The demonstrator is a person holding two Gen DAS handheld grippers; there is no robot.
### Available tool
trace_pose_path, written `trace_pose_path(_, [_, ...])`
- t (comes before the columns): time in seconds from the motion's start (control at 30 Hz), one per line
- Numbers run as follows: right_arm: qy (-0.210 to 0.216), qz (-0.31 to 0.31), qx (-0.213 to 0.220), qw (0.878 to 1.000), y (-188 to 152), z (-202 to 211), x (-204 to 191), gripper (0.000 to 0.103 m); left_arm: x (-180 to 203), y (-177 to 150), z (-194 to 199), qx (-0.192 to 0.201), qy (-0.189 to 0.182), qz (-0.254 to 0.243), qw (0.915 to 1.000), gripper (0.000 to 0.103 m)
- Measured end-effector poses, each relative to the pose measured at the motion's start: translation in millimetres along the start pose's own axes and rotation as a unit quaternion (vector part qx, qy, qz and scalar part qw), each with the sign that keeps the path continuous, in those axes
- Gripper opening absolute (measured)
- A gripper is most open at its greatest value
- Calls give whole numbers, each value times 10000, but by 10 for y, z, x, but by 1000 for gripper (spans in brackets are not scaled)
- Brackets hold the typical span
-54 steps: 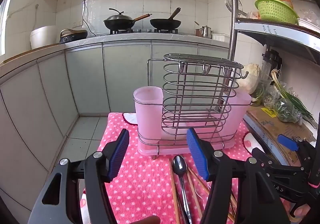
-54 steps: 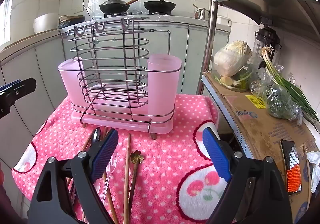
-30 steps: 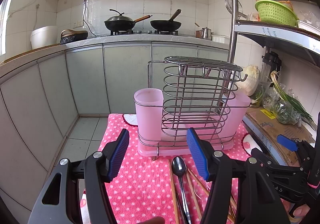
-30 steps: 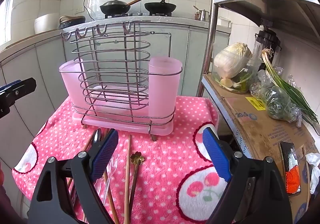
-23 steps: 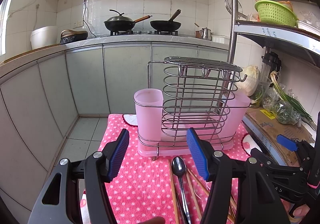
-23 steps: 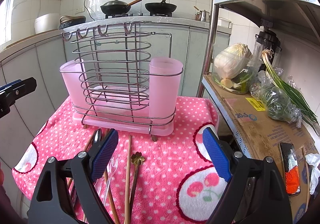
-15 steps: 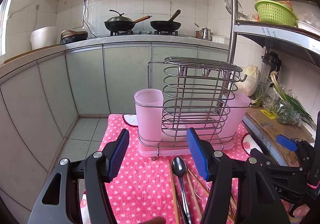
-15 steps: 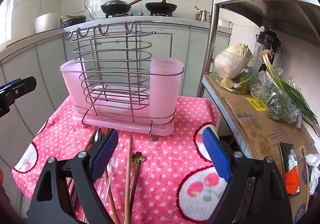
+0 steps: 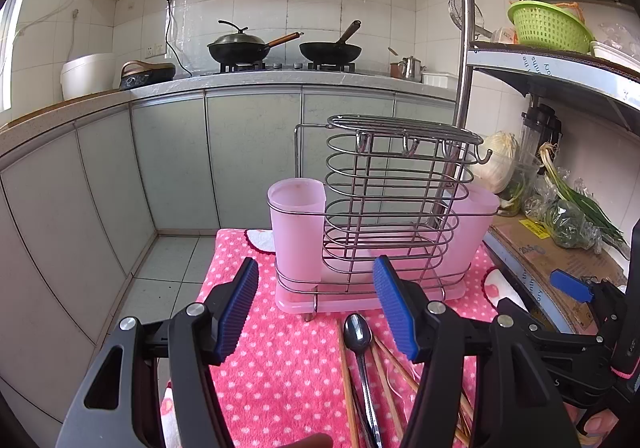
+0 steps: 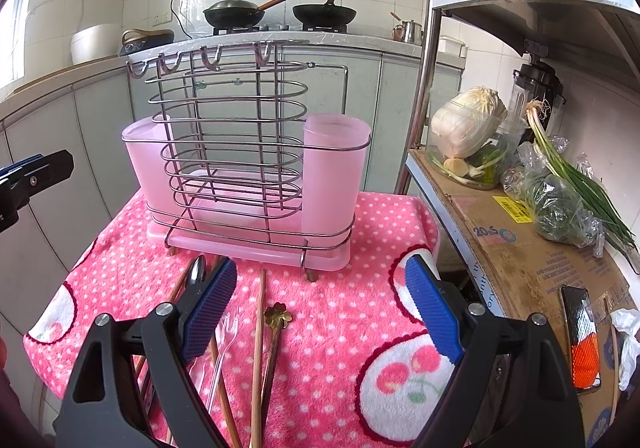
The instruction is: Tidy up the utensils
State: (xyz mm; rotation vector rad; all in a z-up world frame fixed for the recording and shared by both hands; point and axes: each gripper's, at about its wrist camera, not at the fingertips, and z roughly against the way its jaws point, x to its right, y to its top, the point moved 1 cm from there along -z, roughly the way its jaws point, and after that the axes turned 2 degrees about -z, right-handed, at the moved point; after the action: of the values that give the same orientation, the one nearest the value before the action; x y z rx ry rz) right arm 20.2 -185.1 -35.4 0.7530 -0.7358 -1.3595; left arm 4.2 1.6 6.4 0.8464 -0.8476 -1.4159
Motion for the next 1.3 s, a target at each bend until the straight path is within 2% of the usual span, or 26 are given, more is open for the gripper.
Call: trace_pose_path(1.3, [-11, -7, 28, 10000, 22, 0, 25, 87, -2, -61, -59, -32, -20, 20, 10000, 59])
